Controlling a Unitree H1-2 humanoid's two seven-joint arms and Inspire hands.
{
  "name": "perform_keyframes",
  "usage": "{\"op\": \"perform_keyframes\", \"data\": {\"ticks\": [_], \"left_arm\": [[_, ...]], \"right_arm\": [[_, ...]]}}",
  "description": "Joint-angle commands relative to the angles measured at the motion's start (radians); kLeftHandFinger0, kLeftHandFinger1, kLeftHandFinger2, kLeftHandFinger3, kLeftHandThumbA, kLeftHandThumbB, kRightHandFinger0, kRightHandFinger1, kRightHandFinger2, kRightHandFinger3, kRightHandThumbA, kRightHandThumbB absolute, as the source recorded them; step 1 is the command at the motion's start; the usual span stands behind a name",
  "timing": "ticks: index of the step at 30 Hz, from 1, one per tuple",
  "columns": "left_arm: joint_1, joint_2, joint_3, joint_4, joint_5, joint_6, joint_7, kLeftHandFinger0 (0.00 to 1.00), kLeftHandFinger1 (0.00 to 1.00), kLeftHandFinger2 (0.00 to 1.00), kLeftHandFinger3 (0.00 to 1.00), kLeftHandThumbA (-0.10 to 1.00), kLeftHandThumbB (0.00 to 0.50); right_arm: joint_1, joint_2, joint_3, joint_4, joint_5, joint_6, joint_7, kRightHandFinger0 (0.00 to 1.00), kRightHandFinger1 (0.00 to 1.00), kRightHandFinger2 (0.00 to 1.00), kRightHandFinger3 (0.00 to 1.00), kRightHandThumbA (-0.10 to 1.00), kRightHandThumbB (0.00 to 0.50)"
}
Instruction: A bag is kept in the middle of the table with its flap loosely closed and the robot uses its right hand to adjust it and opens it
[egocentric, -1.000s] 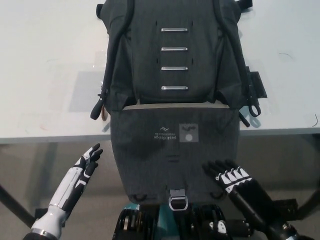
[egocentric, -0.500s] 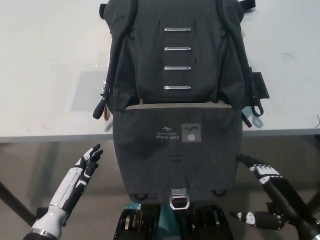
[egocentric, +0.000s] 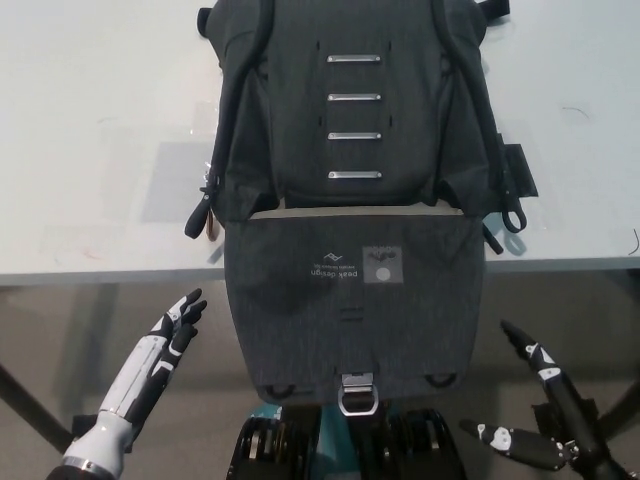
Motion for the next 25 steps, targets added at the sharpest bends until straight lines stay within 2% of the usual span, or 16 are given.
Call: {"op": "perform_keyframes", "data": {"ticks": [1, 7, 11, 13, 15, 20, 25], "left_arm": [[-0.035, 0.035, 0.004, -0.01, 0.013, -0.013, -0.017, 1.0, 1.0, 1.0, 1.0, 1.0, 0.242], [-0.029, 0.032, 0.006, -0.016, 0.009, 0.001, -0.017, 1.0, 1.0, 1.0, 1.0, 1.0, 0.262], [-0.025, 0.034, 0.004, -0.025, 0.011, 0.002, -0.02, 1.0, 1.0, 1.0, 1.0, 1.0, 0.244], [-0.025, 0.032, 0.005, -0.024, 0.009, -0.004, -0.018, 1.0, 1.0, 1.0, 1.0, 1.0, 0.243], [-0.024, 0.03, 0.007, -0.026, 0.004, 0.005, -0.019, 1.0, 1.0, 1.0, 1.0, 1.0, 0.272], [-0.022, 0.034, 0.005, -0.035, 0.003, 0.005, -0.021, 1.0, 1.0, 1.0, 1.0, 1.0, 0.242], [-0.025, 0.034, 0.005, -0.032, 0.007, 0.003, -0.018, 1.0, 1.0, 1.0, 1.0, 1.0, 0.251]], "right_arm": [[0.032, 0.108, -0.1, -0.038, 0.492, -0.077, 0.141, 1.0, 1.0, 1.0, 1.0, 1.0, 0.276], [0.03, 0.171, -0.06, 0.0, 0.423, -0.077, 0.151, 1.0, 1.0, 1.0, 1.0, 1.0, 0.297], [0.028, 0.198, -0.058, 0.021, 0.413, -0.083, 0.173, 1.0, 1.0, 1.0, 1.0, 1.0, 0.271], [0.024, 0.201, -0.059, 0.032, 0.414, -0.078, 0.189, 1.0, 1.0, 1.0, 1.0, 1.0, 0.265], [0.018, 0.205, -0.067, 0.048, 0.414, -0.075, 0.204, 1.0, 1.0, 1.0, 1.0, 1.0, 0.26], [0.009, 0.202, -0.075, 0.059, 0.396, -0.076, 0.223, 1.0, 1.0, 1.0, 1.0, 1.0, 0.276], [0.005, 0.204, -0.078, 0.067, 0.379, -0.085, 0.227, 1.0, 1.0, 1.0, 1.0, 1.0, 0.268]]}}
